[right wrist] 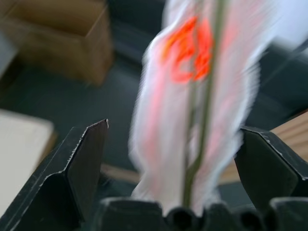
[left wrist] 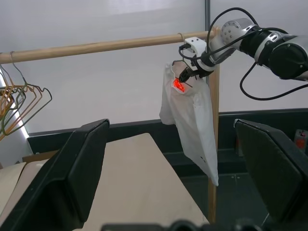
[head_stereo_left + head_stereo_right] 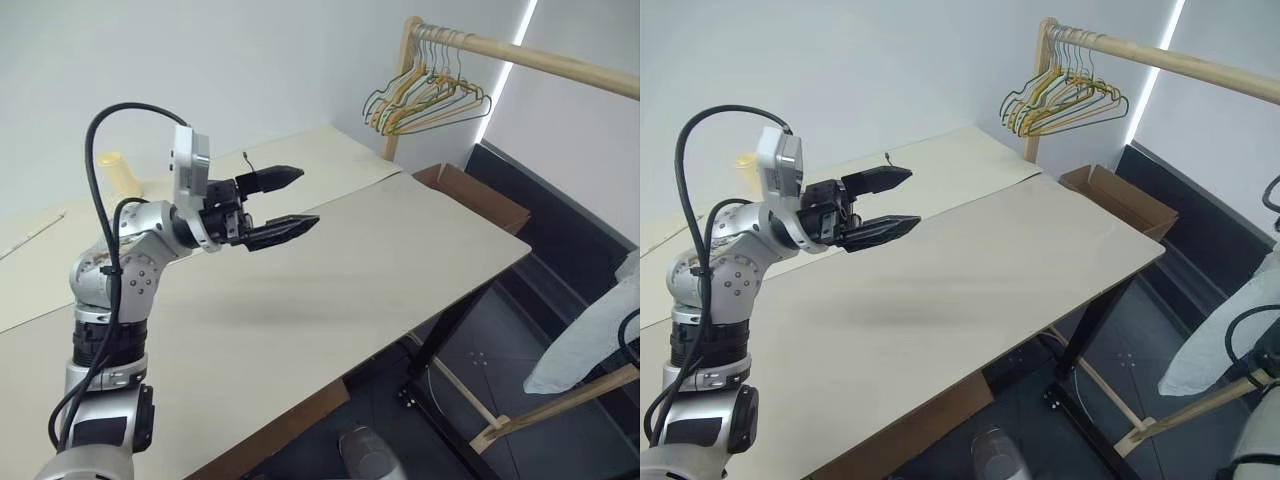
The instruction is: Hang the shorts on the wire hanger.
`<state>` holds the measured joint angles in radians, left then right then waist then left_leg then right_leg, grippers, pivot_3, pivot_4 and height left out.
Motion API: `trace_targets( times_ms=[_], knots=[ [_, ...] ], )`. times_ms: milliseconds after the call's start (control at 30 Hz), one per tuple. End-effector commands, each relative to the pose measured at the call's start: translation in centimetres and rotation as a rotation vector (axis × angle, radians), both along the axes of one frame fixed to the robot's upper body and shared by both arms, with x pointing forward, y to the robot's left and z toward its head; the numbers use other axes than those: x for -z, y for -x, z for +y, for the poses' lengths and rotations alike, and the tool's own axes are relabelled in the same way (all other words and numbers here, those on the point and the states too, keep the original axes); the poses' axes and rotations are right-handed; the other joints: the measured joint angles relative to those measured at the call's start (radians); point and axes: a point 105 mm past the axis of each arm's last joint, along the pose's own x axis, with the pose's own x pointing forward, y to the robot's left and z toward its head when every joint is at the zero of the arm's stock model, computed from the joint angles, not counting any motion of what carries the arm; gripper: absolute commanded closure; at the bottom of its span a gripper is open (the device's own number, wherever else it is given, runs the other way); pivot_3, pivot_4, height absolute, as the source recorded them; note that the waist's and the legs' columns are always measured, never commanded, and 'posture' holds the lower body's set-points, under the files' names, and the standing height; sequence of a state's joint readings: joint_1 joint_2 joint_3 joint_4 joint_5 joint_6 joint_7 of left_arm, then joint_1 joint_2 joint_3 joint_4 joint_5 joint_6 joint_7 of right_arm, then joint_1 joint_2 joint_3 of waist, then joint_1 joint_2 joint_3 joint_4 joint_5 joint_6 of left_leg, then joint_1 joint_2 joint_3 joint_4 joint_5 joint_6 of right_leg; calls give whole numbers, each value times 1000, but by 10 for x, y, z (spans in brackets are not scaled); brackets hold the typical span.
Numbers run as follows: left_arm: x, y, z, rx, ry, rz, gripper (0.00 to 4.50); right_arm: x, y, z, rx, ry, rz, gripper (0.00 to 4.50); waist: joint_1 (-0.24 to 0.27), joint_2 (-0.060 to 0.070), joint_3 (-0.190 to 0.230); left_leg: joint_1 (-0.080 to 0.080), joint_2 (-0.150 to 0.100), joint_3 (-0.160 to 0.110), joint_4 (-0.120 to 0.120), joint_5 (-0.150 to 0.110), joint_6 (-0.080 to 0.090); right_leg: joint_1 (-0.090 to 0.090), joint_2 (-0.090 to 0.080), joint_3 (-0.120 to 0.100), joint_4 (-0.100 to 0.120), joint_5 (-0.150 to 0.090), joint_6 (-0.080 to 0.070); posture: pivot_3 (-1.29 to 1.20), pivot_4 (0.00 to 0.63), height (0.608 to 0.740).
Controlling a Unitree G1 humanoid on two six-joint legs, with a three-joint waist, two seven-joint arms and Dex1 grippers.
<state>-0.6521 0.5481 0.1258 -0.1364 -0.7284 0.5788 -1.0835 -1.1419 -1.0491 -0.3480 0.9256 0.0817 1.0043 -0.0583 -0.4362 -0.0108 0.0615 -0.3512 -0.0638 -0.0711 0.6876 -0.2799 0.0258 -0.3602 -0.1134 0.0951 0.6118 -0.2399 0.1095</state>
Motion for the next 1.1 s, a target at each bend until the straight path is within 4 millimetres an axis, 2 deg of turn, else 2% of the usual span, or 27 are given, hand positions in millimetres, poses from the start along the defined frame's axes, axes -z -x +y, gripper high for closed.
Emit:
trace_targets(
  times_ms=[33, 233, 433, 500, 567, 667, 767, 867, 933, 1100],
  knots=[
    [-11, 4, -2, 23, 0, -45, 0, -37, 3, -3, 45, 143, -120, 22, 0, 1, 0, 0, 0, 0, 0, 0, 0, 0, 0, 0, 0, 0, 0, -355, 2, 740],
    [-11, 4, -2, 28, -4, -46, 0, -47, 6, 3, 63, 232, -178, 22, 1, 2, -1, 0, 0, 0, 0, 0, 0, 0, 0, 0, 0, 0, 0, -354, 2, 740],
    [-10, 4, 0, 22, -3, -45, 0, -74, 6, 31, 30, 535, -309, 22, 8, 6, -4, 0, 0, 0, 0, 0, 0, 0, 0, 1, 1, 1, 1, -347, 2, 740],
    [-10, 3, 1, 8, -3, -46, 0, -92, 7, 53, -16, 678, -444, 22, 11, 7, -4, 1, 0, 0, 0, 0, 0, 0, 0, 2, 1, 1, 2, -347, 2, 740],
    [-9, 1, 4, -18, -1, -52, 0, -114, 12, 88, -118, 855, -596, 22, 12, 7, -5, 3, 0, 0, 1, 0, 0, -1, 1, 1, 2, 1, 2, -338, 2, 740],
    [-6, -2, 9, -76, 17, -79, 0, -125, 11, 140, -369, 954, -737, 22, 12, 8, -5, 3, 0, 0, 1, 0, 0, -1, 1, 2, 2, 1, 3, -325, 1, 740],
    [2, -2, 18, -120, -21, -82, 0, -113, 2, 199, -774, 846, -822, 22, 11, 7, -5, 5, 2, 0, 1, 0, 0, -1, 2, 2, 2, 2, 3, -316, 1, 740],
    [14, 0, 28, -146, -103, -58, 0, -87, -4, 245, -1142, 664, -823, 22, 13, 1, -8, 6, 4, -1, 1, 0, 0, 0, 4, 1, 1, 3, 2, -289, 0, 740],
    [27, 5, 38, -160, -185, -41, 0, -61, -4, 275, -1414, 555, -726, 22, 21, 1, -8, 7, 5, -1, 1, 0, 0, 0, 5, 1, 1, 4, 1, -285, 0, 740],
    [53, 23, 62, -217, -344, -14, 0, -3, -6, 324, -1855, 401, -477, 22, 60, 1, -8, 5, 6, 0, 0, 0, 0, -7, 5, 2, 1, 7, -4, -229, 0, 740]
  ],
)
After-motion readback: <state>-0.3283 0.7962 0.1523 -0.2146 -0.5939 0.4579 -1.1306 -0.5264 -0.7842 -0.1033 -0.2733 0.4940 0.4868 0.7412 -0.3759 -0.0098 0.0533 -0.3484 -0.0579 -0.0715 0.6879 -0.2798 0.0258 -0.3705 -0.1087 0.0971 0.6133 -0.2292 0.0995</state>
